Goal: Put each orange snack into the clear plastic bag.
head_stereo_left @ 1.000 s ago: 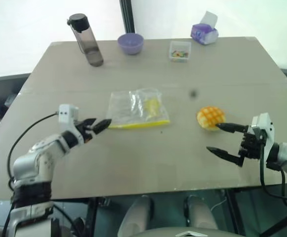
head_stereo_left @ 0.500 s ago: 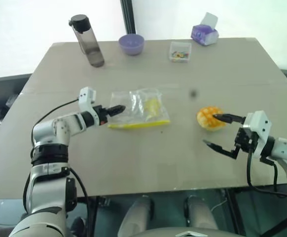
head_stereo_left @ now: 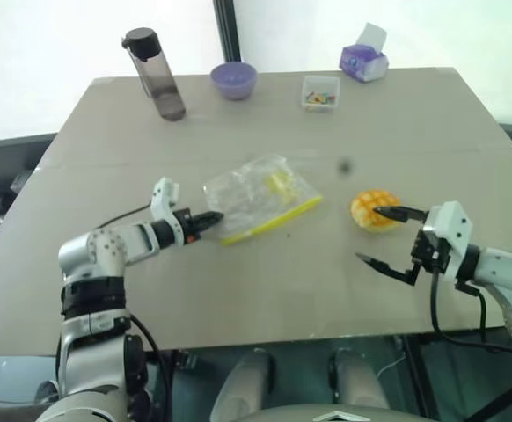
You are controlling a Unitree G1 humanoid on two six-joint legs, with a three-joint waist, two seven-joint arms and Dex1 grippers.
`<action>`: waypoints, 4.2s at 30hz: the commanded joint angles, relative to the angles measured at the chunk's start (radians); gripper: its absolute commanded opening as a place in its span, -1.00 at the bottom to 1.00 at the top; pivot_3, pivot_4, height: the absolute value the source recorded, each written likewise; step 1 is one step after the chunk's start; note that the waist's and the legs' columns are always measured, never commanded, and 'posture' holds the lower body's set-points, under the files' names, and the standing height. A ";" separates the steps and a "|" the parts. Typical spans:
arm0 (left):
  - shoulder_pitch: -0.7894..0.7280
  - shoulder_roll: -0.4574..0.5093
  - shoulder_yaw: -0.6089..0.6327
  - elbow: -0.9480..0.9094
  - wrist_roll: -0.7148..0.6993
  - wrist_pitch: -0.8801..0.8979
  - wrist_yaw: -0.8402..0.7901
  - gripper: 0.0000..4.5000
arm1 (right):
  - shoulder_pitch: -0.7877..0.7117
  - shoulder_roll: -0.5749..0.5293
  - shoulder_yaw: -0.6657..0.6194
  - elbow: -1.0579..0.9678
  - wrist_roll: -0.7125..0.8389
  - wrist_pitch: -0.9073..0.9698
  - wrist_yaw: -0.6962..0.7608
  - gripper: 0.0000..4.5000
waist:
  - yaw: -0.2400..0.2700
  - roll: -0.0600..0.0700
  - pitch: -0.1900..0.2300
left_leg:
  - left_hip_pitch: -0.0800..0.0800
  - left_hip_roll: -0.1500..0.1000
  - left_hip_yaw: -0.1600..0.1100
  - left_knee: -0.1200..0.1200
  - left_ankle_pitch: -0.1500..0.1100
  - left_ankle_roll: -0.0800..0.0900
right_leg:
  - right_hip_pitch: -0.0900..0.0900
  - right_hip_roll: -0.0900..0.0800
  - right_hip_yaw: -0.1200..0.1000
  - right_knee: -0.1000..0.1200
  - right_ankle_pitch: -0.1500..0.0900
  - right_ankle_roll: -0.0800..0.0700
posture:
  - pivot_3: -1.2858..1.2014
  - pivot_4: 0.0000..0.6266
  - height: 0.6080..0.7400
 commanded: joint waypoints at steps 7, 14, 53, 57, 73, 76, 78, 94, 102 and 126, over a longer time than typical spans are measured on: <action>0.096 -0.116 0.201 -0.215 -0.241 0.338 0.118 -0.97 | -0.206 0.098 0.231 0.170 -0.349 -0.123 -0.157 1.00 | -0.004 -0.001 0.001 | -0.001 0.000 0.001 0.000 0.003 -0.005 | -0.002 0.000 0.001 0.000 0.000 0.000 | 0.03 -0.52 0.99; 0.176 -0.096 0.181 -0.267 -0.462 0.338 0.205 -0.97 | -0.376 0.199 0.333 0.387 -0.457 -0.228 -0.206 1.00 | -0.007 -0.001 0.001 | -0.001 0.000 0.000 0.000 0.003 -0.006 | -0.003 0.000 0.002 0.000 0.000 -0.001 | 0.03 -0.52 0.99; 0.387 0.212 -0.113 -0.430 -0.950 -0.198 0.247 -1.00 | -0.564 0.328 0.306 0.574 -0.481 -0.301 -0.326 -0.96 | -0.020 -0.002 0.002 | -0.001 0.001 0.008 -0.003 0.003 -0.006 | -0.008 0.002 0.008 0.001 0.001 -0.003 | 0.03 -0.52 0.99; 0.366 0.198 -0.098 -0.405 -0.952 -0.206 0.238 -0.19 | -0.572 0.332 0.288 0.520 -0.495 -0.111 -0.321 -1.00 | -0.021 -0.002 0.002 | -0.002 0.001 0.007 -0.004 0.003 -0.006 | -0.008 0.002 0.008 0.001 0.001 -0.003 | 0.03 -0.52 0.99; 0.160 0.297 -0.252 -0.653 -0.567 -0.295 0.108 0.43 | -0.712 0.426 0.290 0.524 -0.679 0.283 -0.512 -1.00 | -0.028 -0.002 0.002 | -0.014 0.002 0.009 -0.003 0.004 -0.007 | -0.021 0.003 0.009 0.001 0.002 -0.005 | 0.03 -0.52 0.99; 0.083 0.337 -0.365 -0.667 -0.310 -0.390 0.088 0.43 | -0.734 0.435 0.346 0.520 -0.761 0.352 -0.533 -1.00 | -0.028 -0.002 0.002 | -0.014 0.002 0.010 -0.004 0.004 -0.007 | -0.022 0.004 0.009 0.001 0.002 -0.005 | 0.03 -0.52 0.99; 0.035 0.336 -0.416 -0.678 -0.170 -0.469 0.078 0.43 | -0.740 0.444 0.358 0.517 -0.769 0.357 -0.532 -1.00 | -0.028 -0.002 0.002 | -0.015 0.002 0.009 -0.004 0.004 -0.007 | -0.022 0.004 0.009 0.001 0.002 -0.005 | 0.03 -0.52 0.99; -0.017 0.322 -0.687 -0.715 0.556 -0.709 0.051 0.43 | -0.790 0.567 0.368 0.567 -0.809 0.443 -0.656 -1.00 | -0.031 -0.002 0.002 | -0.017 0.002 0.010 -0.007 0.004 -0.008 | -0.026 0.004 0.010 0.002 0.002 -0.005 | 0.03 -0.52 0.99; -0.022 0.243 -0.695 -0.714 0.703 -0.666 0.081 0.43 | -0.784 0.600 0.387 0.562 -0.822 0.462 -0.685 -1.00 | -0.032 -0.002 0.002 | -0.017 0.002 0.010 -0.006 0.005 -0.008 | -0.026 0.004 0.010 0.003 0.002 -0.004 | 0.03 -0.52 0.99; -0.056 0.125 -0.723 -0.800 0.815 -0.473 0.029 0.43 | -0.784 0.629 0.406 0.575 -0.850 0.481 -0.737 -1.00 | -0.035 -0.002 0.002 | -0.017 0.002 0.009 -0.004 0.005 -0.009 | -0.026 0.004 0.010 0.006 0.002 -0.004 | 0.03 -0.52 0.99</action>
